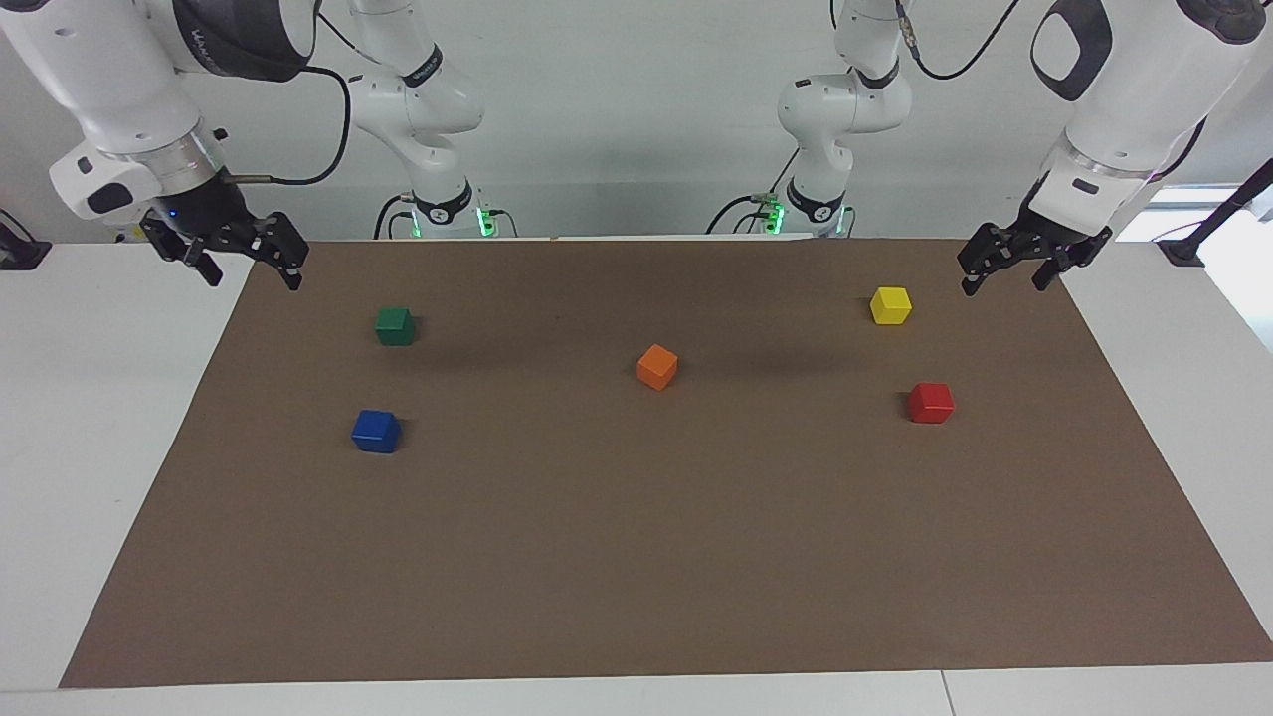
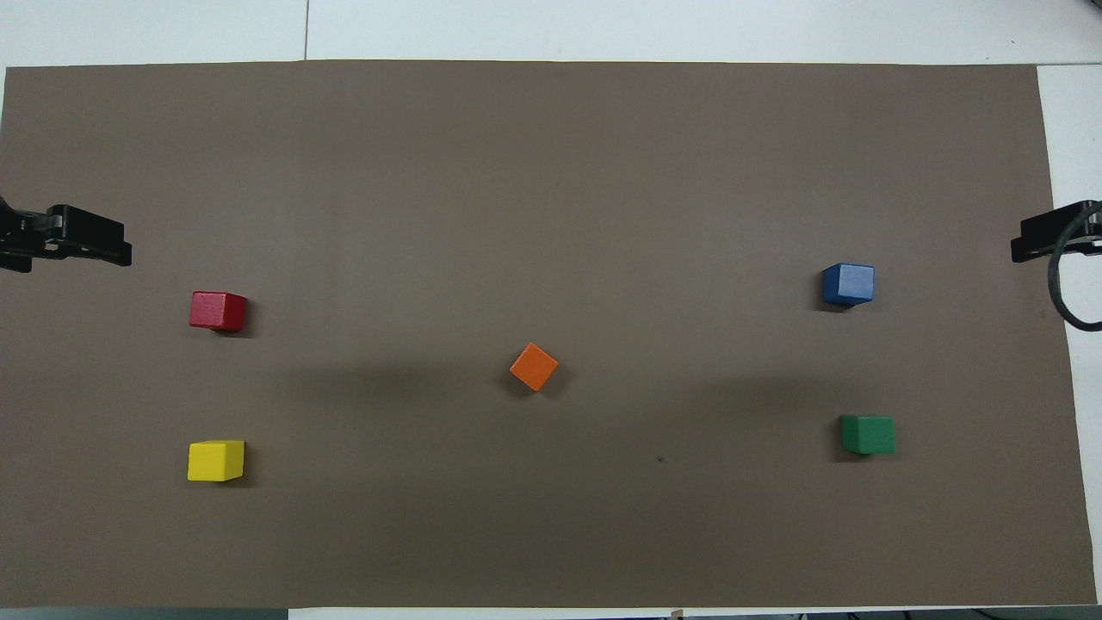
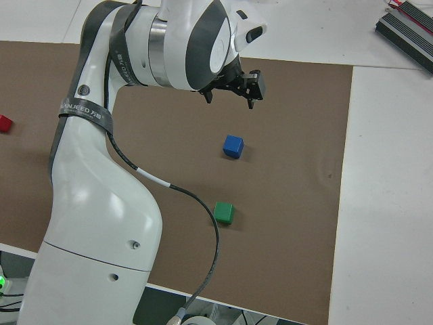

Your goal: Transfer red block to right arm and stack on blue block

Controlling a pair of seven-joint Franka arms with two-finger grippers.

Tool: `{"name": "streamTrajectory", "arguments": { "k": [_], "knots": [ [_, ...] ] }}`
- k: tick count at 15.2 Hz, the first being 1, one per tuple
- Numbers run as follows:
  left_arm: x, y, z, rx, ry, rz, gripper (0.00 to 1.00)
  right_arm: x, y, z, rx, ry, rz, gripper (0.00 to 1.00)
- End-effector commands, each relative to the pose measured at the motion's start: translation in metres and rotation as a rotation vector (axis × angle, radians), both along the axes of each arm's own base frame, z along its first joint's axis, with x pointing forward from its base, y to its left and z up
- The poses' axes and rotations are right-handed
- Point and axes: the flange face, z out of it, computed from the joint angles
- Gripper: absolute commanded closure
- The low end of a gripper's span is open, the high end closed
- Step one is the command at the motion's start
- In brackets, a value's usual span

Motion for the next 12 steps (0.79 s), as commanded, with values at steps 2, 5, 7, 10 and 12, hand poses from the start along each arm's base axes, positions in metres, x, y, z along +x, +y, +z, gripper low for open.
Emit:
{"name": "streamTrajectory", "arguments": {
  "k": [2, 5, 7, 10, 12],
  "knots": [
    [0.003, -0.001, 0.003, 0.014, -0.012, -0.003, 0.00, -0.008, 0.004, -0.002, 0.018, 0.010, 0.018, 0.00],
    [0.004, 0.000, 0.002, 0.014, -0.021, 0.000, 0.00, -0.011, 0.007, -0.005, 0.021, 0.019, 0.021, 0.00],
    [0.004, 0.005, 0.001, 0.014, -0.032, 0.006, 0.00, -0.011, 0.007, -0.005, 0.023, 0.019, 0.021, 0.00],
    [0.006, 0.017, -0.017, 0.012, -0.030, 0.017, 0.00, -0.011, 0.011, -0.005, 0.061, 0.015, 0.020, 0.00],
    [0.008, 0.030, -0.033, 0.014, -0.025, -0.005, 0.00, -0.011, 0.012, -0.006, 0.066, 0.016, 0.022, 0.00]
  ]
}}
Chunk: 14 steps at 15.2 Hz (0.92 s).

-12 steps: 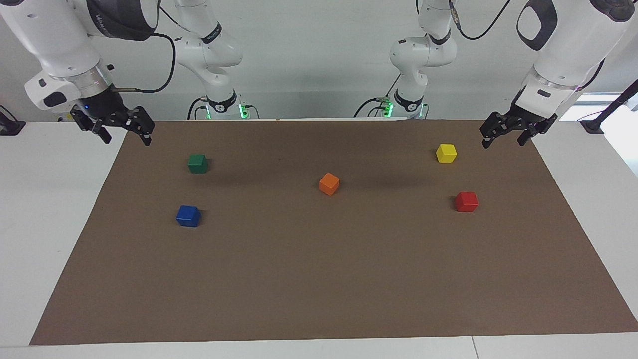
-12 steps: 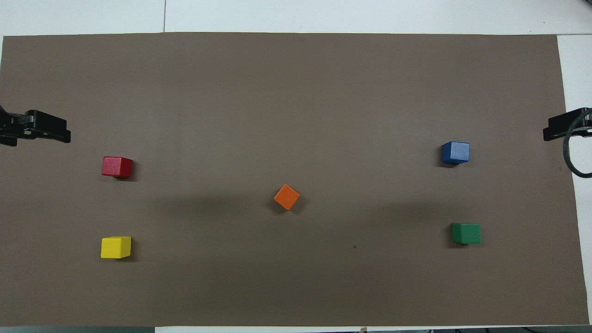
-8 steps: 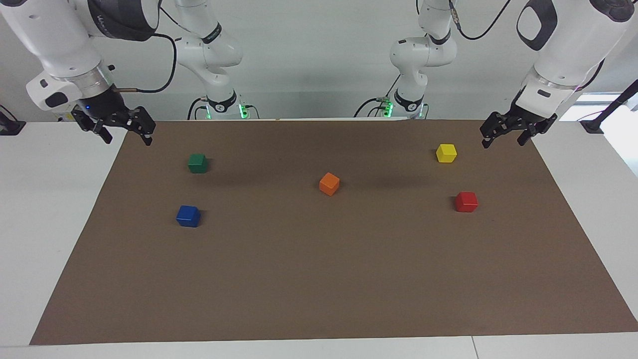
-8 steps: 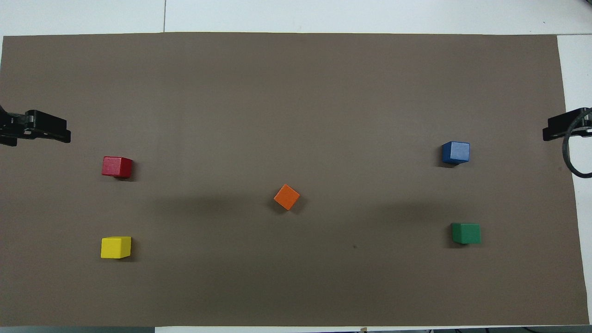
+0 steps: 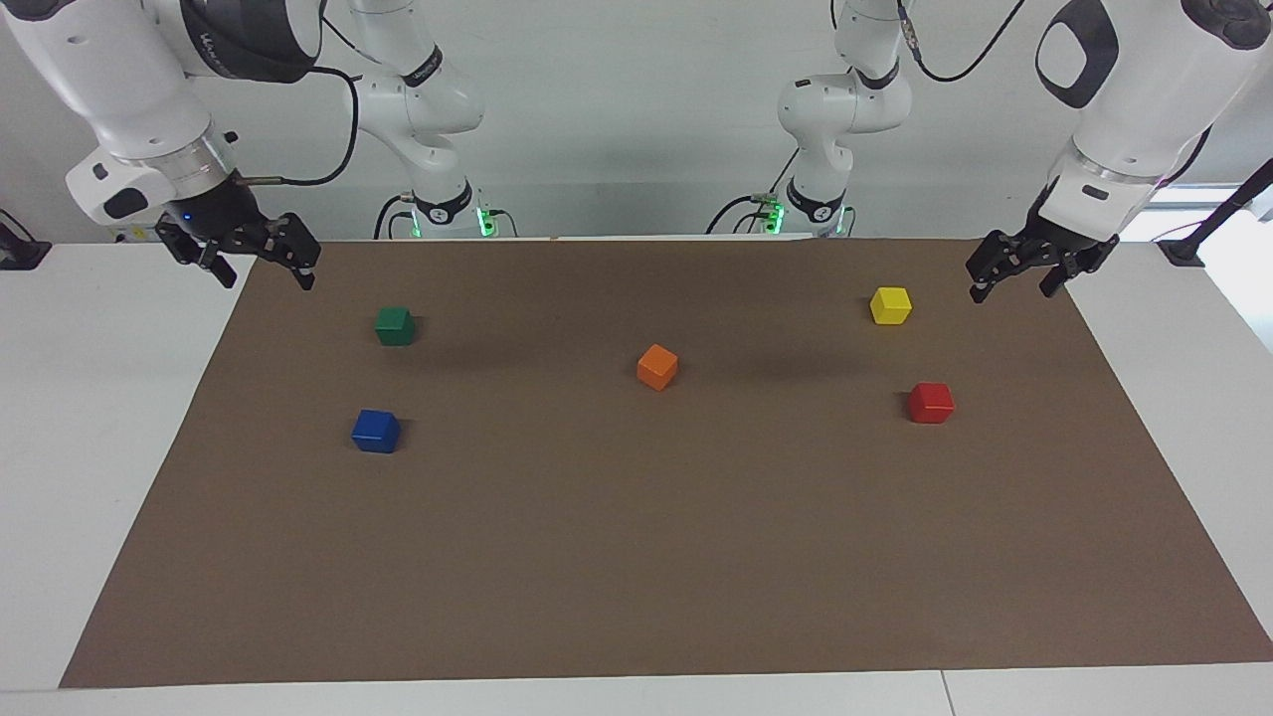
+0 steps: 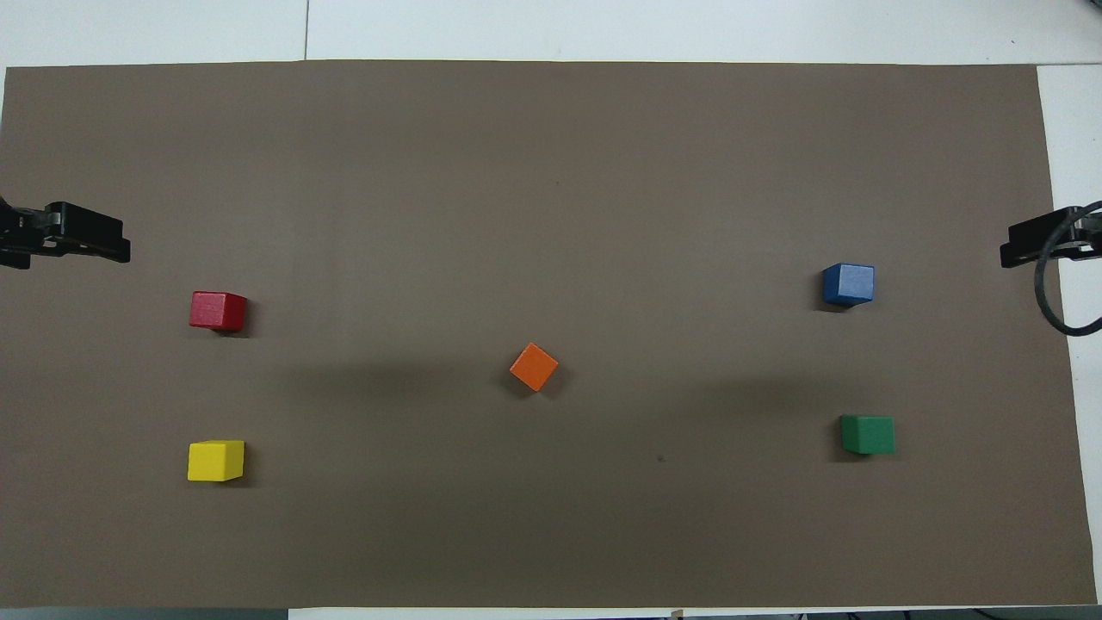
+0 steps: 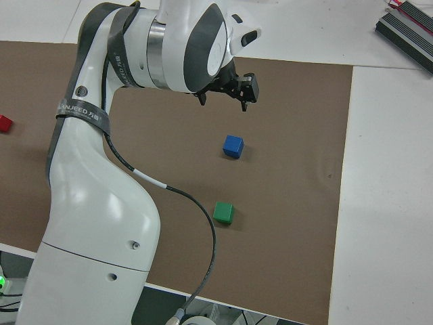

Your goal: Transfer red block to right arm and stack on blue block

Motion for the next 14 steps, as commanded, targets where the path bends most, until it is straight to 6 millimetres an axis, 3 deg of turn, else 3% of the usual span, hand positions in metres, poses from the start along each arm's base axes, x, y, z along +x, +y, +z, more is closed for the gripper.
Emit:
{"name": "streamTrajectory", "arguments": {
  "k": [1, 4, 6, 8, 11, 14],
  "knots": [
    [0.005, 0.015, -0.029, 0.015, -0.012, -0.060, 0.00, -0.009, 0.002, 0.000, 0.027, 0.007, 0.012, 0.00],
    [0.012, 0.025, -0.068, 0.018, -0.030, -0.066, 0.00, -0.009, 0.002, 0.000, 0.027, 0.005, 0.012, 0.00],
    [0.007, 0.046, -0.092, 0.020, -0.032, -0.086, 0.00, -0.009, 0.002, 0.000, 0.027, 0.005, 0.012, 0.00],
    [0.004, 0.052, -0.113, 0.023, -0.041, -0.101, 0.00, -0.009, 0.002, 0.000, 0.027, 0.005, 0.012, 0.00],
    [0.010, 0.053, -0.146, 0.018, -0.005, -0.105, 0.00, -0.009, 0.003, -0.001, 0.028, 0.007, 0.012, 0.00],
    [0.013, 0.033, -0.165, 0.015, 0.011, -0.131, 0.00, -0.012, 0.004, -0.005, 0.028, 0.013, -0.004, 0.00]
  ]
}}
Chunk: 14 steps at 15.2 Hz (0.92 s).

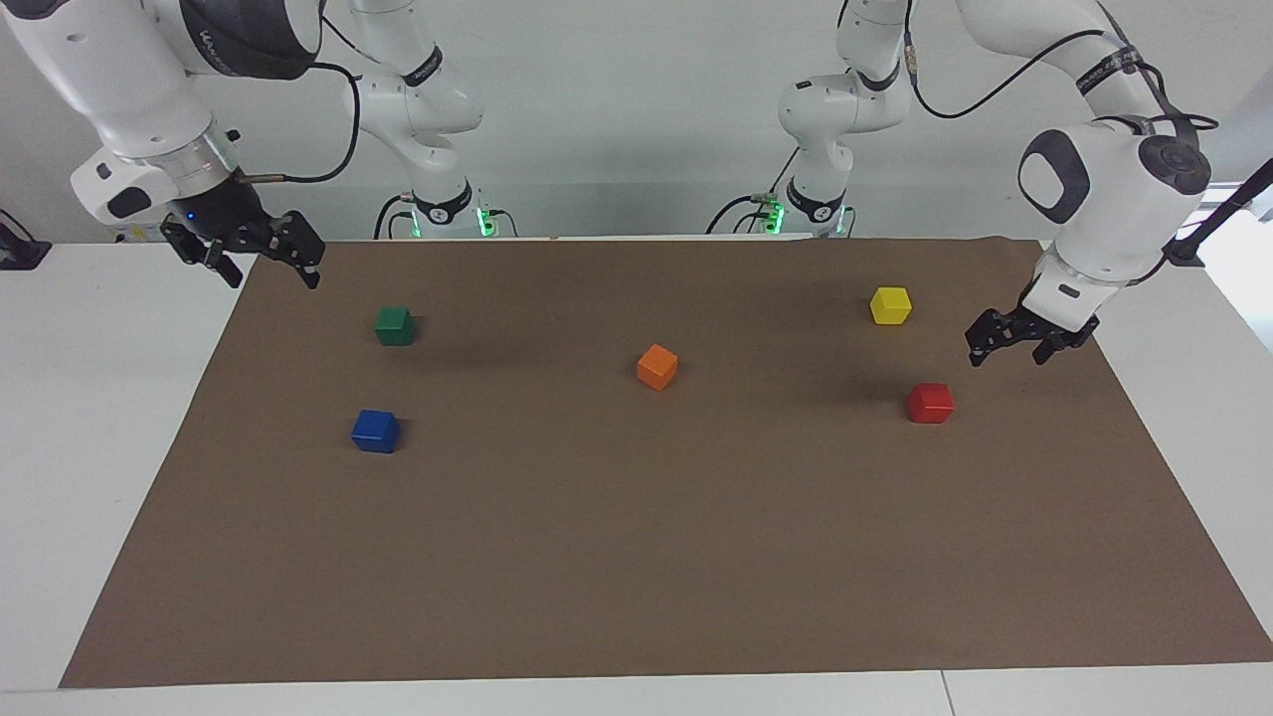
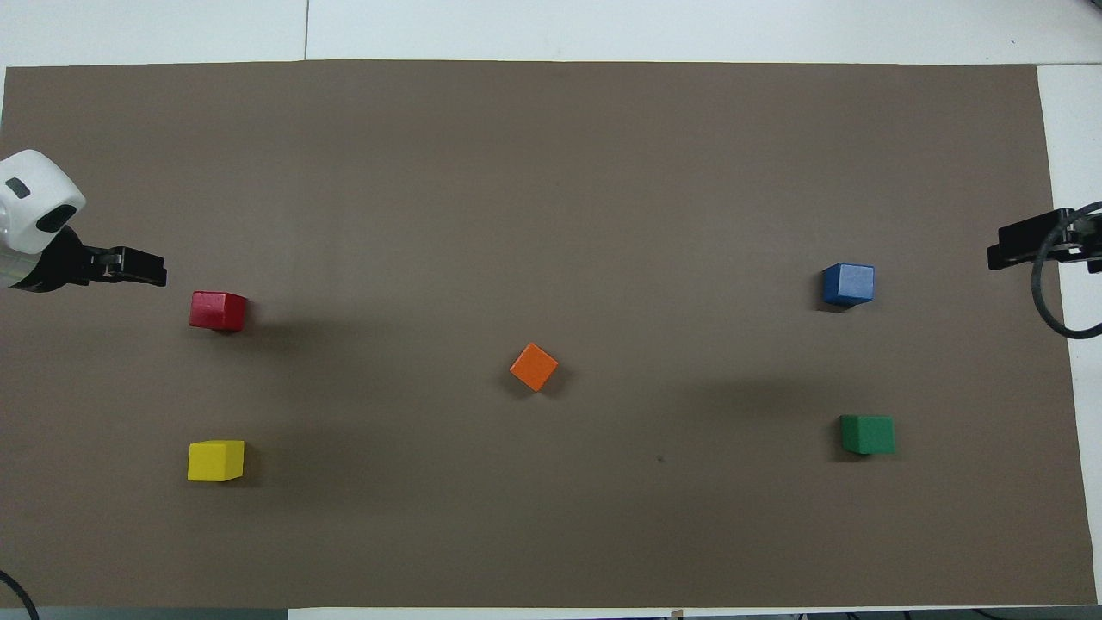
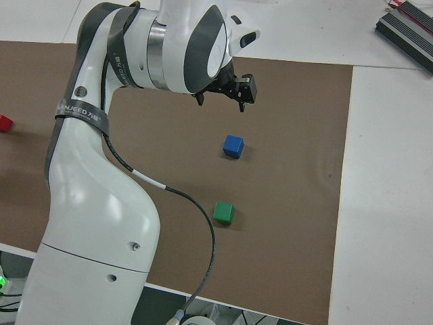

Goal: Transfer red block to right arm and stack on blue block
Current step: 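Reach the left gripper down over the red cube and close it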

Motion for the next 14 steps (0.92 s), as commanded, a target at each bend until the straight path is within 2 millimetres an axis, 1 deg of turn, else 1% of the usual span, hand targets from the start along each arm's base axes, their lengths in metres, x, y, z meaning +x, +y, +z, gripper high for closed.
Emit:
{"name": "streamTrajectory", "arguments": {
  "k": [1, 3, 9, 12, 14],
  "knots": [
    [0.003, -0.013, -0.023, 0.012, -0.001, -0.034, 0.00, -0.010, 0.003, -0.004, 0.018, 0.010, -0.013, 0.00],
    [-0.001, -0.014, -0.045, 0.012, -0.022, -0.043, 0.00, -0.010, 0.003, -0.006, 0.017, 0.014, -0.033, 0.00],
    [-0.019, -0.018, -0.087, 0.009, -0.007, -0.051, 0.00, -0.013, 0.004, -0.008, 0.018, 0.020, -0.043, 0.00],
    [-0.019, -0.020, -0.103, 0.008, 0.013, -0.055, 0.00, -0.012, 0.004, -0.008, 0.018, 0.019, -0.044, 0.00],
    [-0.023, -0.019, -0.111, 0.007, 0.023, -0.053, 0.00, -0.012, 0.010, -0.008, 0.017, 0.016, -0.035, 0.00]
  ]
}}
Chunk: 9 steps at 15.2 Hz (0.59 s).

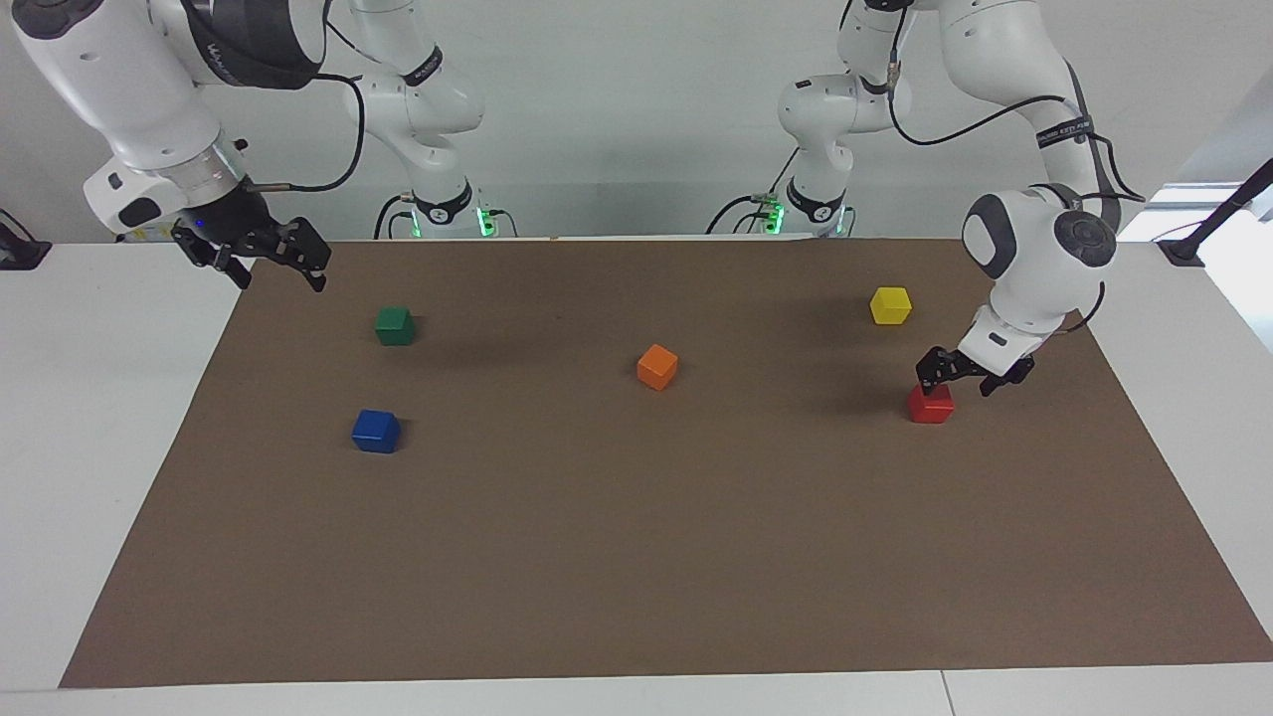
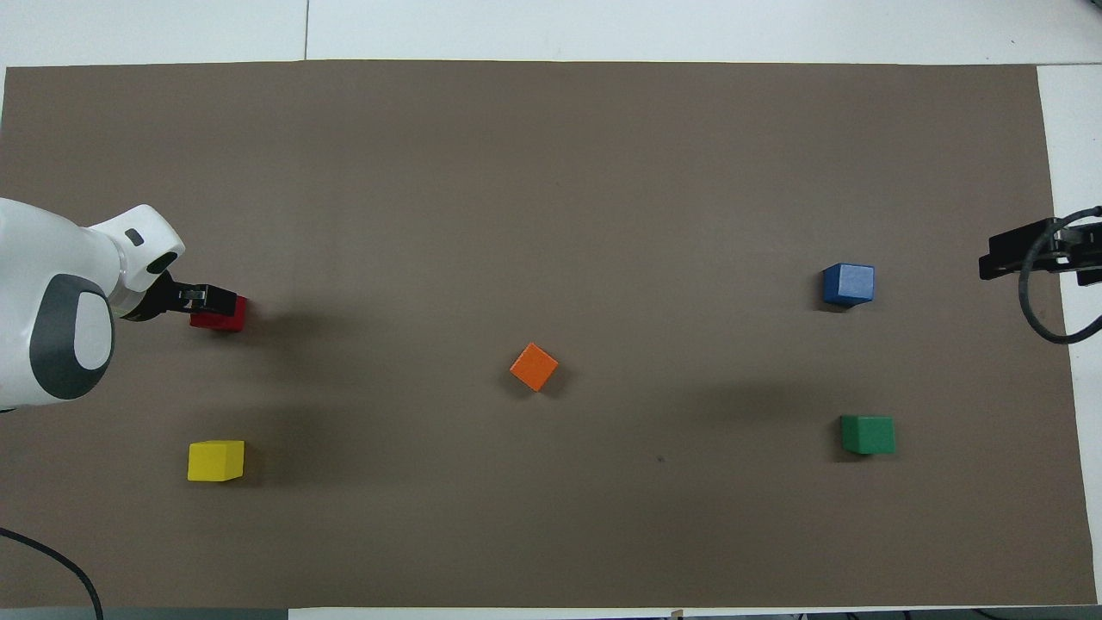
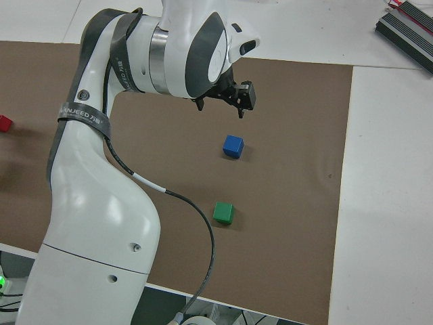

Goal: Transfer red block to right arm and stack on blue block
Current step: 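Reach the left gripper down over the red cube and close it, then lift the red cube with the left gripper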

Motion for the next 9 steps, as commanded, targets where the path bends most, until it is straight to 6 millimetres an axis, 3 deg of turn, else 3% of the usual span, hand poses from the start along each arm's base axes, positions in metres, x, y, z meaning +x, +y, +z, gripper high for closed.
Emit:
{"name": "streamTrajectory", "arguments": {
  "k": [1, 3, 9],
  "knots": [
    [-0.004, -0.001, -0.013, 0.009, -0.012, -0.016, 0.00, -0.007, 0.007, 0.001, 0.015, -0.007, -0.007, 0.00],
    [-0.001, -0.004, -0.032, 0.008, 0.003, -0.021, 0.00, -0.007, 0.006, 0.001, 0.015, -0.007, -0.010, 0.00],
    [0.001, -0.006, -0.037, 0.009, -0.005, -0.022, 0.02, -0.007, 0.007, 0.001, 0.015, -0.005, -0.019, 0.00]
  ]
}}
